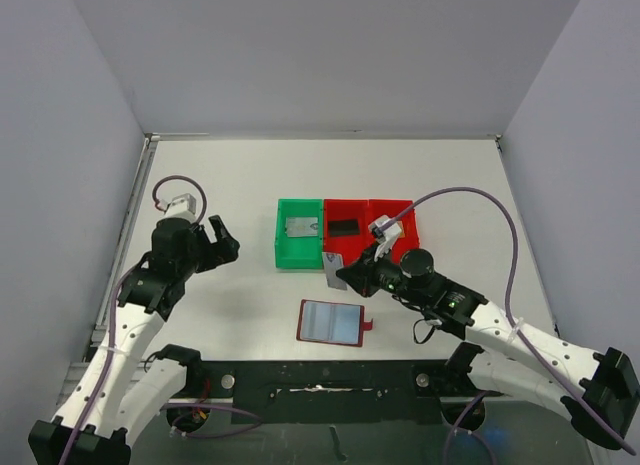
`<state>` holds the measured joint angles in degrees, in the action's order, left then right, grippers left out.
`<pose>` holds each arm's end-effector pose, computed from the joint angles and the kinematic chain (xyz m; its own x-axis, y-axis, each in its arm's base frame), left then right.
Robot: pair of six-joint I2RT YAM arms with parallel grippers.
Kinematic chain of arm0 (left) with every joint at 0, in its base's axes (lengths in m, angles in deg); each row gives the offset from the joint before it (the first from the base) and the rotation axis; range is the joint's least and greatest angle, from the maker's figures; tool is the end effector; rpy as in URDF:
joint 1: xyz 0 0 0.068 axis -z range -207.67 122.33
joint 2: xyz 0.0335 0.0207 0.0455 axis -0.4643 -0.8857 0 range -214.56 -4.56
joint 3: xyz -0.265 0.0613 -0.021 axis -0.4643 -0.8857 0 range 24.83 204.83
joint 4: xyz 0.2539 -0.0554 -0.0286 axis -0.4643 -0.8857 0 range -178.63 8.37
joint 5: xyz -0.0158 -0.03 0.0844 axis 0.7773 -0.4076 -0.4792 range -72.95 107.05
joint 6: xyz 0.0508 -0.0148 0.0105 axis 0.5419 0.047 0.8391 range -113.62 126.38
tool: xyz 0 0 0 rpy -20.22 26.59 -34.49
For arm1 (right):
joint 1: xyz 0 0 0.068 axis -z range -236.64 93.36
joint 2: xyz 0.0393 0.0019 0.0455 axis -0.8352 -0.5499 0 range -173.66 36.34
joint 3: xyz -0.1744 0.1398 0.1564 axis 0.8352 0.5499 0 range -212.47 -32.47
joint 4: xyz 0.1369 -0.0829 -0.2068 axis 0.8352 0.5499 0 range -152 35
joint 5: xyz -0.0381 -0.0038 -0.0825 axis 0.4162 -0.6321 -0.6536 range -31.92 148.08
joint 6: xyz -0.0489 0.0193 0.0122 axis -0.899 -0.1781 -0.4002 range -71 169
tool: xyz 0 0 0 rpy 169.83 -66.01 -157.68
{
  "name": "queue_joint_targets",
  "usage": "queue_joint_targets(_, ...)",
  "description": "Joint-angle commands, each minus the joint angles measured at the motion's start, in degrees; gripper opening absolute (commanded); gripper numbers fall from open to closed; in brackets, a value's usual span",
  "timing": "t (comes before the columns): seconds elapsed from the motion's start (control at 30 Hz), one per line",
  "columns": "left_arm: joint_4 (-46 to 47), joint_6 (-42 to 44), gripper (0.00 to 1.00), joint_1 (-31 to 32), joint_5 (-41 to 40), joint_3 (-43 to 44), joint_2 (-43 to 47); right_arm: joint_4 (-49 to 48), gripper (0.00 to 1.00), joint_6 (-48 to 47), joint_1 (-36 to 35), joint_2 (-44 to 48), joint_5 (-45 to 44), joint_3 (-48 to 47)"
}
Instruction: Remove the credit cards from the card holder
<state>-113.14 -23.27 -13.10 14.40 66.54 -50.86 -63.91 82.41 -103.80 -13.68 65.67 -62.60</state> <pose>0.1701 -0.0424 0.2800 -0.6018 -0.3543 -0.7157 -0.0952 0.9217 -0.3761 0.1361 0.1537 0.2550 -0.6225 0.1314 -0.7715 -0.5624 0.6104 0.5578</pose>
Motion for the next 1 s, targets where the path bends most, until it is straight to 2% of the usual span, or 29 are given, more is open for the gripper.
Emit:
queue_joint_targets(0.0,3.3,0.7,0.86,-0.7,-5.7,0.7,3.7,-2.5,0.0,-21.9,-5.0,-0.1,-13.1,-4.4)
queue_joint_targets(0.13,2.5,-2.2,0.86,-0.6,-10.6,-0.2,4.6,1.9,0.0,-37.2,-5.5,-6.6,-11.6,-10.2)
queue_joint_targets(0.27,1.7,-2.9,0.86,-0.6,-14.9,-0.1,5.2,3.9,0.0,-44.8,-5.7,-13.7,-12.8,-15.8)
queue_joint_targets(0.6,-0.7,-4.9,0.86,-0.8,-21.3,0.1,8.0,4.9,0.0,-51.9,-5.6,-29.3,-10.1,-28.0)
queue_joint_targets(0.97,-0.7,-5.3,0.86,-0.8,-22.0,-0.2,9.9,3.8,0.0,-57.8,-5.0,-42.1,-13.2,-36.6)
